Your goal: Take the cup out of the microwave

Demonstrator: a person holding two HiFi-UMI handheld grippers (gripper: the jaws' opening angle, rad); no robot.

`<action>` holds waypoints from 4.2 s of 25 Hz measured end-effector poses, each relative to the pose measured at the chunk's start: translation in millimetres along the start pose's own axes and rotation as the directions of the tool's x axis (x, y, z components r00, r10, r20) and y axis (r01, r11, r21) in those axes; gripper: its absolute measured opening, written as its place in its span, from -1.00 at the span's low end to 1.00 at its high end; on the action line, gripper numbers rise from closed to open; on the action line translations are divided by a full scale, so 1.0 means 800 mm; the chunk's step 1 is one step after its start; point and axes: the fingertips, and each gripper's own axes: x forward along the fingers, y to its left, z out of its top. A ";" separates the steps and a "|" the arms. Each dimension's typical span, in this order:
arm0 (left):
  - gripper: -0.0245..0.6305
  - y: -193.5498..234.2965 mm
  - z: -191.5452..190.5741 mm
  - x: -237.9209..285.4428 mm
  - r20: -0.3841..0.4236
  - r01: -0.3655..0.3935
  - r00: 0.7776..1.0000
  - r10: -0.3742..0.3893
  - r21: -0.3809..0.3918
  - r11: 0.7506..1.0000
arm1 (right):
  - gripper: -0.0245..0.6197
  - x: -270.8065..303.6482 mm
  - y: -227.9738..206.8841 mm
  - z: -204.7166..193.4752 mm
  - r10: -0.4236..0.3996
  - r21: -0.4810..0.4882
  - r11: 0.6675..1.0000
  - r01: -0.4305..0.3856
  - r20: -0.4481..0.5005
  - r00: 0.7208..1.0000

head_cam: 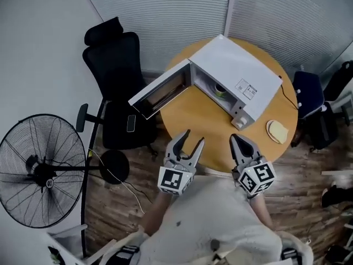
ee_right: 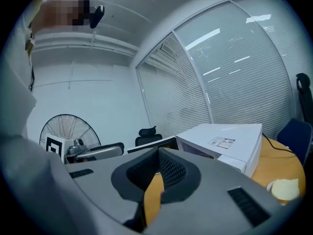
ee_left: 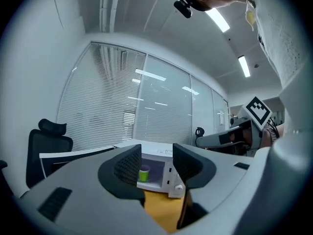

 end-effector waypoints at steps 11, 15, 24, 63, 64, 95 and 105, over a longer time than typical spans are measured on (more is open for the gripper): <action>-0.27 0.073 -0.008 0.068 -0.064 0.203 0.977 -0.201 0.012 0.979 | -0.90 0.067 -0.017 0.024 -0.199 0.037 0.980 0.198 0.045 0.979; -0.27 0.088 -0.013 0.092 -0.081 0.267 0.961 -0.265 0.011 0.964 | -0.90 0.084 -0.024 0.024 -0.266 0.064 0.963 0.262 0.051 0.963; -0.26 0.093 -0.037 0.133 -0.138 0.403 0.906 -0.401 -0.012 0.915 | -0.90 0.085 -0.045 0.017 -0.407 0.109 0.910 0.400 0.052 0.912; -0.19 0.113 -0.226 0.258 -0.313 0.360 0.886 -0.342 -0.001 0.933 | -0.90 0.102 -0.099 -0.057 -0.470 0.132 0.871 0.474 -0.058 0.881; -0.18 0.112 -0.232 0.263 -0.319 0.362 0.884 -0.341 0.005 0.932 | -0.90 0.102 -0.101 -0.057 -0.472 0.135 0.870 0.475 -0.056 0.880; 0.04 0.098 -0.329 0.374 -0.444 0.302 0.852 -0.277 -0.015 0.953 | -0.90 0.103 -0.166 -0.070 -0.493 0.178 0.843 0.508 -0.123 0.861; 0.11 0.099 -0.350 0.412 -0.452 0.270 0.857 -0.246 -0.011 0.963 | -0.90 0.114 -0.194 -0.082 -0.476 0.206 0.841 0.500 -0.157 0.866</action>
